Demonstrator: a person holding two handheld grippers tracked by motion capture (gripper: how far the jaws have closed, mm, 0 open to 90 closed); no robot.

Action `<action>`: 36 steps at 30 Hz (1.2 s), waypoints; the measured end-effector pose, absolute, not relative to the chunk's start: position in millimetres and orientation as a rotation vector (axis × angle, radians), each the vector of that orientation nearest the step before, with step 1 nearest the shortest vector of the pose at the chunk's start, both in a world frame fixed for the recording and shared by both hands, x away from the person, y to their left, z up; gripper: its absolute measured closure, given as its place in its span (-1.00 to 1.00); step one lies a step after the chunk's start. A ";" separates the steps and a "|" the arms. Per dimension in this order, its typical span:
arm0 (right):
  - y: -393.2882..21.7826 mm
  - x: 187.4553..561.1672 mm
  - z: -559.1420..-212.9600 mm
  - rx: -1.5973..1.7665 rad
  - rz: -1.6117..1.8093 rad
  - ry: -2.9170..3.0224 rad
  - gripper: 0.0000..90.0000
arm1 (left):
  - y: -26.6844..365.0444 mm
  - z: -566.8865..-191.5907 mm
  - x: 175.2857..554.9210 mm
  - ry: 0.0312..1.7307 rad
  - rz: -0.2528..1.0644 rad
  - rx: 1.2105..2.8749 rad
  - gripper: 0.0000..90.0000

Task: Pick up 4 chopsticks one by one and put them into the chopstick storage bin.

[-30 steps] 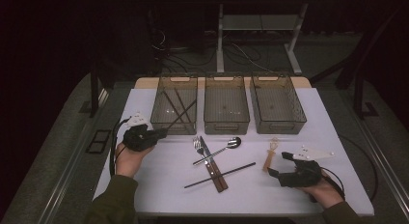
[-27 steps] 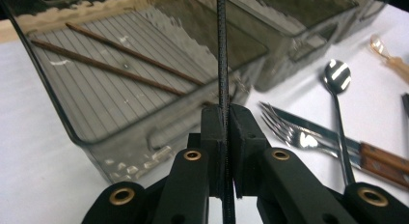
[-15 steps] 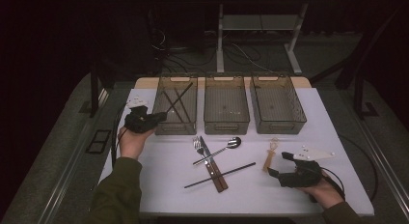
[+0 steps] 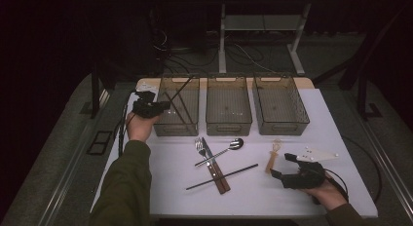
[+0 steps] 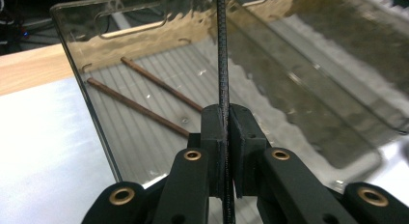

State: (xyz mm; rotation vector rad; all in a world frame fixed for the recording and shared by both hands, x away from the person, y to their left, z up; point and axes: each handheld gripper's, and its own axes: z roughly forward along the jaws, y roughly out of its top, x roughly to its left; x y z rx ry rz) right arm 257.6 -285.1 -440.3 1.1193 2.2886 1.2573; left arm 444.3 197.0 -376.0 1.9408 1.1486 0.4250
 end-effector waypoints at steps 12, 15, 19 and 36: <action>-285.1 257.0 -439.7 1.115 1.271 2.289 -0.61 | 192.9 -387.7 460.3 1.238 0.408 1.958 0.90; -284.8 257.0 -439.7 1.117 1.270 2.291 -0.61 | 190.4 -389.6 461.0 1.236 0.401 1.977 0.90; -284.5 256.9 -439.6 1.117 1.269 2.291 -0.61 | 188.1 -389.4 460.8 1.242 0.439 1.947 0.56; -286.2 257.3 -439.5 1.131 1.271 2.279 -0.61 | 184.3 -374.8 450.6 1.113 0.411 1.929 -0.04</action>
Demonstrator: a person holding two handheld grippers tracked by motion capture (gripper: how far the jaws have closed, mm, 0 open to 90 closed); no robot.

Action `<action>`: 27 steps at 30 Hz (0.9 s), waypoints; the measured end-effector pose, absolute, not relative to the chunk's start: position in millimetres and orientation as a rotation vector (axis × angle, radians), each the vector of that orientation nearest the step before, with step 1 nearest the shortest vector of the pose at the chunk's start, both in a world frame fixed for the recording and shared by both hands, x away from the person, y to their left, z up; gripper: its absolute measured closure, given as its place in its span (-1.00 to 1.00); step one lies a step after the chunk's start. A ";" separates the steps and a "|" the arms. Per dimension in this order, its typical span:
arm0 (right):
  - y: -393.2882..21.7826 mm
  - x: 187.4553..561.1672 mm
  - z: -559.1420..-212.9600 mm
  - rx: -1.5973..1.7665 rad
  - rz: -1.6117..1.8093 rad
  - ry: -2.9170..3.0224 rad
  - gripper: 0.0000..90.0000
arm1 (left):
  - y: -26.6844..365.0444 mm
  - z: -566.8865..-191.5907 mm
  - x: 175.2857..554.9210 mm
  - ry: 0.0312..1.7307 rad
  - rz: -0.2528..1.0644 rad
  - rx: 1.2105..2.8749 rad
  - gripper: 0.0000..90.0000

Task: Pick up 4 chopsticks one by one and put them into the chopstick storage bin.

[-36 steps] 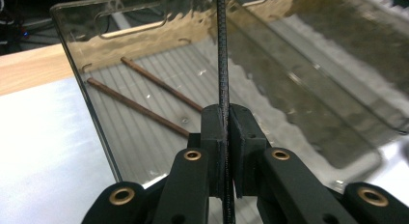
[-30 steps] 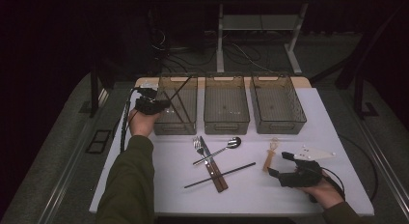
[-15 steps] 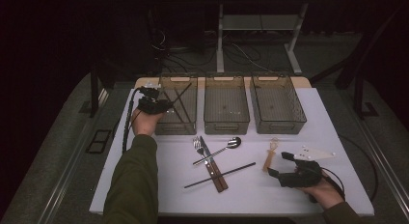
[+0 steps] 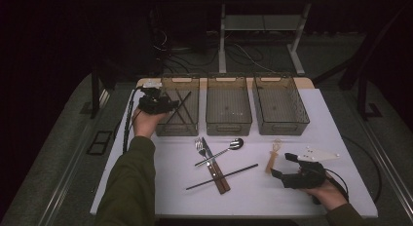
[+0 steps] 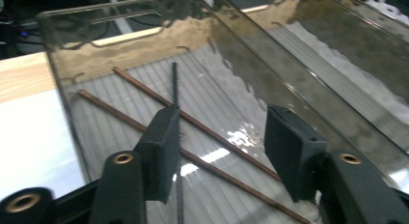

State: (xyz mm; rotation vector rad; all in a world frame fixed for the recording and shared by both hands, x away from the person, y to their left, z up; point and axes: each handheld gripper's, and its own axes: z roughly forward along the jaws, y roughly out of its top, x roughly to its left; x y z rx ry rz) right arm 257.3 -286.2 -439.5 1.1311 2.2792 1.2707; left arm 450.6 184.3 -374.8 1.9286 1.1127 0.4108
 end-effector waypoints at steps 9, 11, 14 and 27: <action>-286.4 257.0 -439.4 1.132 1.271 2.278 -0.61 | 174.5 -370.3 433.4 1.003 0.356 2.002 -0.38; -286.4 257.1 -439.6 1.132 1.269 2.277 -0.61 | 173.2 -368.3 426.6 0.977 0.370 2.007 -0.41; -286.2 256.7 -439.3 1.130 1.270 2.278 -0.61 | 170.3 -367.4 415.0 0.941 0.362 2.009 -0.49; -286.4 256.7 -439.1 1.132 1.268 2.277 -0.61 | 147.5 -375.1 361.7 0.796 0.286 2.056 -0.99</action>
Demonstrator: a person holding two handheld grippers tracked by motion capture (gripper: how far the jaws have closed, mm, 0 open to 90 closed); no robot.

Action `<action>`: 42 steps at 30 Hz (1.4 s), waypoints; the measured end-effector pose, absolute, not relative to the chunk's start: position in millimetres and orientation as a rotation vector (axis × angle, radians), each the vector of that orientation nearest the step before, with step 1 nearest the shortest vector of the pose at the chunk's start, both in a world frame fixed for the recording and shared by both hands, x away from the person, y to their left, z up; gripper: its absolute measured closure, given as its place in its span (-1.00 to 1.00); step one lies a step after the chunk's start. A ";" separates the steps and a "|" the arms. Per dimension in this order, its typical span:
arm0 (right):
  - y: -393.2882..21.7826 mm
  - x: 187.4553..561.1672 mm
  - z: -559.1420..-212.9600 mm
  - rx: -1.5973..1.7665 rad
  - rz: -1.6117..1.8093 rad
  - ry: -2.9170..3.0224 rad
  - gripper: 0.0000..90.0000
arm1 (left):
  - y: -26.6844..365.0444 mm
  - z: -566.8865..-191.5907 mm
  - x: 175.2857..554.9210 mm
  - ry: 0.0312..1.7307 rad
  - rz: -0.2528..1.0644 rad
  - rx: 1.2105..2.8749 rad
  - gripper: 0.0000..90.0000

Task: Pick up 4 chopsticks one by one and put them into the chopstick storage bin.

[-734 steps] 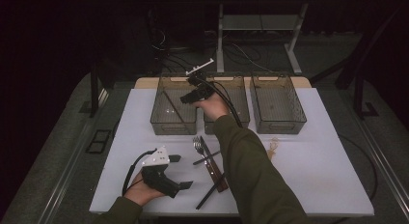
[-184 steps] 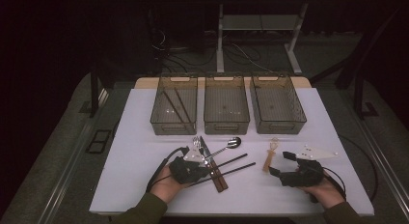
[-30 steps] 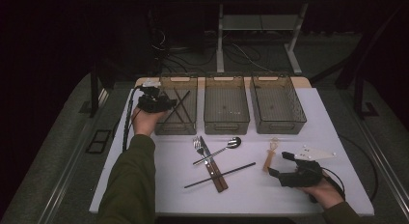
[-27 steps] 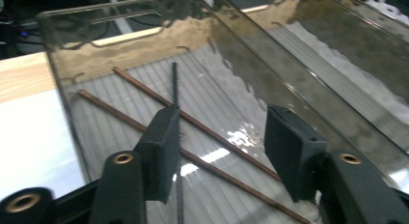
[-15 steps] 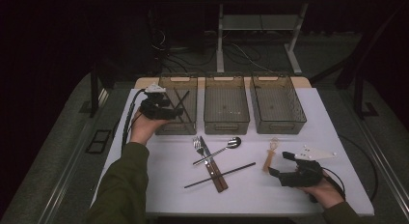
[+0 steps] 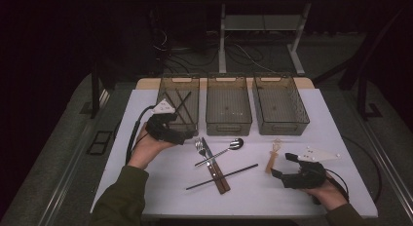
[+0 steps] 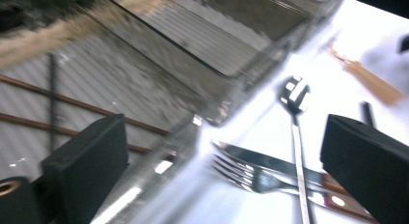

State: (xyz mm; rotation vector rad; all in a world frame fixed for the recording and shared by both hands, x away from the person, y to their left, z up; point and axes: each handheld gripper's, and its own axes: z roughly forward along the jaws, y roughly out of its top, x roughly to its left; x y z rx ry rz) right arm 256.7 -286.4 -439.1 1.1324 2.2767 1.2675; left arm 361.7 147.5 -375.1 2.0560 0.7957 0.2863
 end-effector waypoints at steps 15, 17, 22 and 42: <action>-285.5 256.3 -439.6 1.116 1.266 2.284 -0.61 | 120.9 -398.3 312.1 0.650 0.203 2.099 -0.95; -285.2 256.5 -439.9 1.109 1.265 2.286 -0.61 | 117.5 -401.2 306.8 0.628 0.189 2.107 -0.91; -285.1 256.8 -440.1 1.113 1.262 2.286 -0.61 | 109.6 -408.5 294.5 0.585 0.157 2.132 -0.71; -284.4 256.9 -440.7 1.106 1.252 2.289 -0.61 | 90.9 -432.8 278.8 0.467 0.013 2.290 0.39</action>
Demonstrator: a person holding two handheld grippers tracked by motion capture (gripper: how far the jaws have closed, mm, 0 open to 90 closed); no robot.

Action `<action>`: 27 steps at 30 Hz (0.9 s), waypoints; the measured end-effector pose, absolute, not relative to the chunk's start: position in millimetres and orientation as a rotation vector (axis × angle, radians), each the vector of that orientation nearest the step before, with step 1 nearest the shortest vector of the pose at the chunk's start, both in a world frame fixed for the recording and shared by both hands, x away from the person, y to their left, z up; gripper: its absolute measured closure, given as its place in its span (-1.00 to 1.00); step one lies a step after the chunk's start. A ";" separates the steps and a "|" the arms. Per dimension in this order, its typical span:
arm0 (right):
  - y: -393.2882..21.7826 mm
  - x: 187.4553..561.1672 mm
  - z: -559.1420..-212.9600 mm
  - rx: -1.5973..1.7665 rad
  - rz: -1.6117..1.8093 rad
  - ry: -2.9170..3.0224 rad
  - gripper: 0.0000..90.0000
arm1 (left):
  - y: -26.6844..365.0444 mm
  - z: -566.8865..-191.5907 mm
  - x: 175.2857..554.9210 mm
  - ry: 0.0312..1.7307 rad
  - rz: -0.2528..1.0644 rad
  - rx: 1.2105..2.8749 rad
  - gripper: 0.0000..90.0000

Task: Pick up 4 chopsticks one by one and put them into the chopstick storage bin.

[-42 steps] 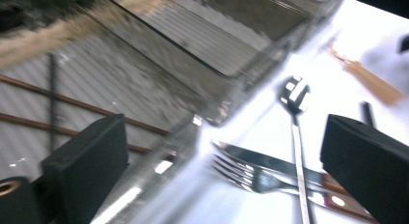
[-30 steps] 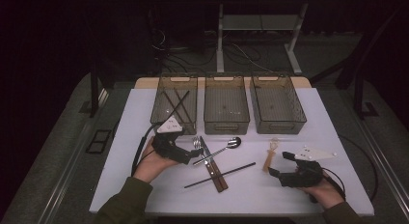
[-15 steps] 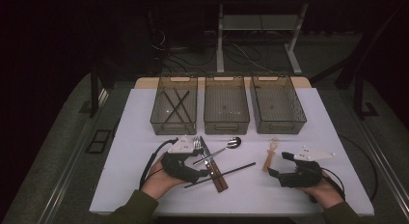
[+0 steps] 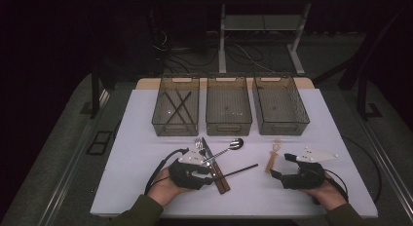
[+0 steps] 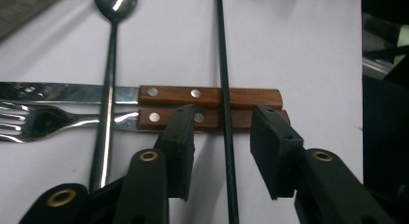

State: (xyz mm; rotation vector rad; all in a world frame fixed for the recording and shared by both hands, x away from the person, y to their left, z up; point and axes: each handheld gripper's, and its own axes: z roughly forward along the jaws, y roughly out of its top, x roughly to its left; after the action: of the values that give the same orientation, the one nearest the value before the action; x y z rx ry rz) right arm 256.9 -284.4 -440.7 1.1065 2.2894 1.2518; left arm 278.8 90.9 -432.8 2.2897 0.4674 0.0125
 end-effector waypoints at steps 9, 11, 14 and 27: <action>-284.5 256.8 -440.6 1.107 1.253 2.288 -0.61 | 86.0 -437.9 277.1 0.463 0.007 2.337 0.59; -284.4 256.8 -440.6 1.108 1.253 2.289 -0.61 | 85.3 -438.9 277.5 0.459 0.006 2.351 0.60; -284.6 256.9 -440.6 1.107 1.251 2.288 -0.61 | 84.5 -440.1 277.9 0.454 -0.001 2.368 0.63; -284.6 256.9 -440.7 1.107 1.249 2.289 -0.61 | 82.6 -441.8 279.0 0.447 -0.003 2.381 0.80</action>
State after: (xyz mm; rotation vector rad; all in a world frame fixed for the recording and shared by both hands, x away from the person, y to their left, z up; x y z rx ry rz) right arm 256.9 -284.6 -440.7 1.1074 2.2886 1.2494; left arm 279.0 82.6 -441.8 2.3813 0.4474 -0.0031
